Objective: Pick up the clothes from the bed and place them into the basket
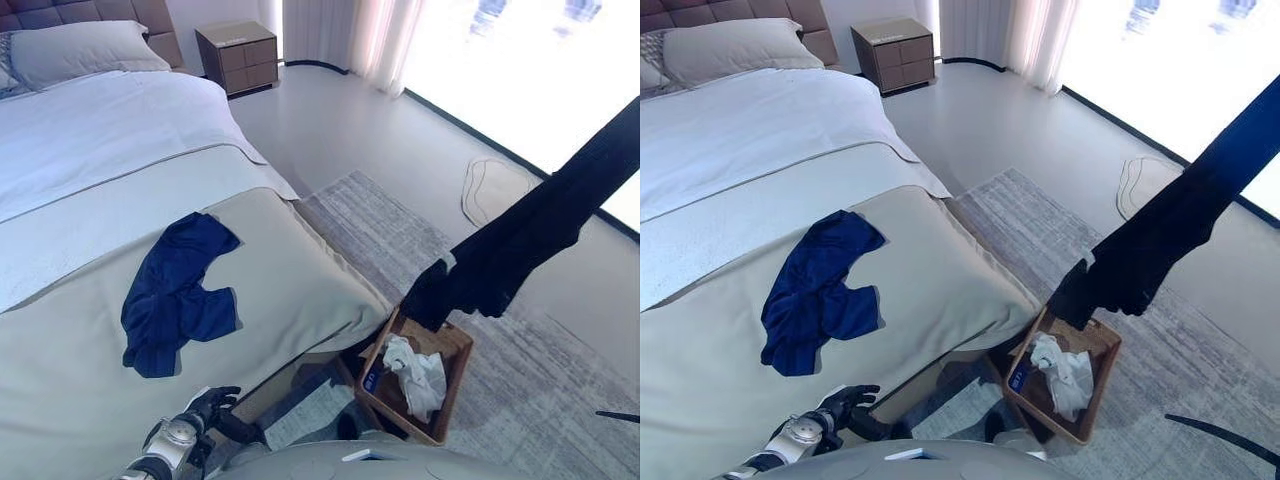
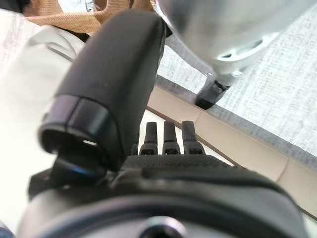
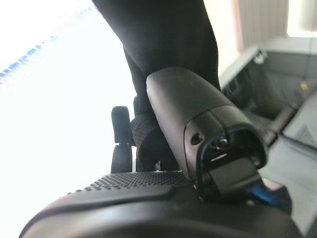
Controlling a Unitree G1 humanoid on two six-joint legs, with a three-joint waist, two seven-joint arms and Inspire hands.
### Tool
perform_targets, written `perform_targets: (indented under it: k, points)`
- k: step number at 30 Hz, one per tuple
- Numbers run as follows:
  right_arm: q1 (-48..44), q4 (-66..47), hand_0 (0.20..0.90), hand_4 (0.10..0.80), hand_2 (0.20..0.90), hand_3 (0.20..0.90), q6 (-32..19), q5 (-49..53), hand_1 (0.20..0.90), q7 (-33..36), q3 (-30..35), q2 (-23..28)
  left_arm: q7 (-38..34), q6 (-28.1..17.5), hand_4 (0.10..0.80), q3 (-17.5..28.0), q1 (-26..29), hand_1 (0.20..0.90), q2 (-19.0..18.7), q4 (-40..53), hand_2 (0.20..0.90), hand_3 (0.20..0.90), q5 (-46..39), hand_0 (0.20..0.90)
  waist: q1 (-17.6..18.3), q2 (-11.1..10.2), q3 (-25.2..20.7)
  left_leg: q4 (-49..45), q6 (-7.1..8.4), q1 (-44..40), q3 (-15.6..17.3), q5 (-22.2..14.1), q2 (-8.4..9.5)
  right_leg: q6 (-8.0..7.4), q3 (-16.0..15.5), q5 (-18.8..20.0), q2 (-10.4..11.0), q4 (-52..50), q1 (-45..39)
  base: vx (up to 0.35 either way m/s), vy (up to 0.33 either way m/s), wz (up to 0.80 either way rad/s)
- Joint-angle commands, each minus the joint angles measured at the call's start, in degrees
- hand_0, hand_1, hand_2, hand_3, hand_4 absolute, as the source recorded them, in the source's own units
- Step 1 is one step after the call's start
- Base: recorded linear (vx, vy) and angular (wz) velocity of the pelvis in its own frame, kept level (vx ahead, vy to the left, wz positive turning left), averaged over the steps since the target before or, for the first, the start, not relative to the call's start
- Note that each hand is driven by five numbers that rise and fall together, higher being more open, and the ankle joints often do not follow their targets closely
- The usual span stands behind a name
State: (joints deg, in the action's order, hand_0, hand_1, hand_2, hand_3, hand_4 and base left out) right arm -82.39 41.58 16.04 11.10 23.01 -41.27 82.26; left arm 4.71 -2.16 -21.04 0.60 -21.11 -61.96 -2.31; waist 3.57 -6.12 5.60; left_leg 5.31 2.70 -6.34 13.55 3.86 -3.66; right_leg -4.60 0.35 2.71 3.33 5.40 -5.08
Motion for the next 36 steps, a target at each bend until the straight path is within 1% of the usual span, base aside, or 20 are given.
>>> perform_targets:
  k: [1, 4, 6, 11, 13, 18, 22, 27, 33, 36]
  points:
    - [-9.58, 0.87, 0.300, 0.100, 0.300, 0.200, -1.32, -4.75, 0.300, -1.28, 0.52, 5.21, 0.07, -0.78, 0.800, -1.77, 2.79, 0.900, -3.13, -2.81, 0.900, 0.900, -0.03, 0.900, -1.55, -1.42, -3.05, -0.39, -1.33, -2.18, -4.61, -7.84, 2.06, 0.37, -7.88, -3.48, -1.05, -2.16, -1.11, 0.000, 0.000, 0.00]
    - [-6.34, 1.32, 0.300, 0.100, 0.300, 0.200, -1.73, -6.22, 0.300, -4.22, 2.42, 4.79, 0.01, -0.87, 0.800, -1.48, 2.93, 0.900, -2.94, -3.01, 0.900, 0.900, 0.20, 0.900, -1.51, -1.05, -2.89, -0.45, -1.34, -2.09, -4.59, -7.76, 2.05, 0.43, -7.93, -3.62, -0.96, -2.33, -1.06, 0.000, 0.000, 0.00]
    - [-5.17, 1.41, 0.300, 0.100, 0.300, 0.200, -2.02, -6.19, 0.300, -4.68, 3.26, 4.74, -0.01, -1.03, 0.800, -1.57, 2.92, 0.900, -3.12, -2.95, 0.900, 0.900, 0.06, 0.900, -1.54, -1.07, -2.75, -0.51, -1.39, -2.10, -4.59, -7.73, 2.04, 0.48, -7.96, -3.68, -0.94, -2.45, -1.04, 0.000, 0.000, 0.00]
    - [-0.02, 0.66, 0.300, 0.100, 0.300, 0.200, -5.48, -3.79, 0.300, -6.02, 7.84, 4.98, 0.04, -1.39, 0.800, -1.39, 3.20, 0.900, -3.17, -2.71, 0.900, 0.900, 0.22, 0.900, -1.35, -0.54, -2.12, -0.48, -1.46, -1.89, -4.72, -7.62, 2.14, 0.47, -8.04, -3.63, -0.84, -2.36, -1.03, -0.006, -0.003, 0.00]
    - [2.42, -0.67, 0.300, 0.100, 0.300, 0.200, -6.54, -3.07, 0.300, -4.70, 10.14, 4.71, -0.07, -1.61, 0.800, -1.55, 3.38, 0.900, -3.27, -3.07, 0.900, 0.900, 0.24, 0.900, -1.23, -0.44, -1.89, -0.47, -1.49, -1.80, -4.66, -7.54, 2.21, 0.42, -7.98, -3.51, -0.82, -2.23, -1.02, 0.000, 0.000, 0.00]
    - [6.03, -3.26, 0.300, 0.100, 0.300, 0.200, -7.04, -2.58, 0.300, -2.44, 14.12, 4.64, -0.16, -1.56, 0.800, -1.48, 3.33, 0.900, -3.48, -2.76, 0.900, 0.900, 0.04, 0.900, -0.79, -0.16, -1.71, -0.47, -1.56, -1.72, -4.31, -7.63, 2.28, 0.29, -7.64, -3.45, -0.81, -2.16, -0.81, -0.014, 0.000, 0.00]
    - [8.47, -4.33, 0.300, 0.100, 0.300, 0.200, -6.35, -2.74, 0.300, -2.19, 16.38, 4.34, -0.33, -1.41, 0.800, -1.50, 3.16, 0.900, -3.38, -2.11, 0.900, 0.900, -0.23, 0.900, -0.60, 0.05, -1.45, -0.40, -1.58, -1.69, -4.15, -7.68, 2.38, 0.11, -7.38, -3.26, -0.83, -1.96, -0.72, -0.017, 0.002, 0.00]
    - [13.28, -4.98, 0.300, 0.100, 0.300, 0.200, -5.52, -3.76, 0.300, -7.03, 19.68, 3.43, 0.00, -1.08, 0.800, -0.83, 3.06, 0.900, -3.47, -1.79, 0.900, 0.900, 0.44, 0.900, -0.60, 0.13, -1.39, -0.32, -1.52, -1.62, -3.71, -7.62, 2.45, -0.04, -7.49, -2.81, -0.91, -1.38, -0.61, 0.000, 0.000, 0.00]
    - [19.31, -4.62, 0.300, 0.100, 0.300, 0.200, -3.33, -5.15, 0.300, -17.39, 21.85, 2.96, 0.16, -1.48, 0.800, 0.19, 3.06, 0.900, -3.88, -1.80, 0.900, 0.900, 1.24, 0.900, -0.30, 0.13, -1.05, -0.32, -1.66, -1.27, -3.61, -7.40, 2.33, 0.03, -6.50, -2.62, -0.97, -1.48, 0.06, 0.000, 0.000, 0.00]
    - [21.64, -3.78, 0.300, 0.100, 0.300, 0.200, -2.63, -5.90, 0.300, -21.49, 22.82, 3.11, 0.24, -1.63, 0.800, 0.53, 3.32, 0.900, -4.08, -1.77, 0.900, 0.900, 1.39, 0.900, -0.10, 0.08, -0.79, -0.33, -1.72, -1.08, -3.51, -7.32, 2.27, 0.08, -6.33, -2.65, -1.00, -1.83, 0.47, -0.020, -0.015, -0.01]
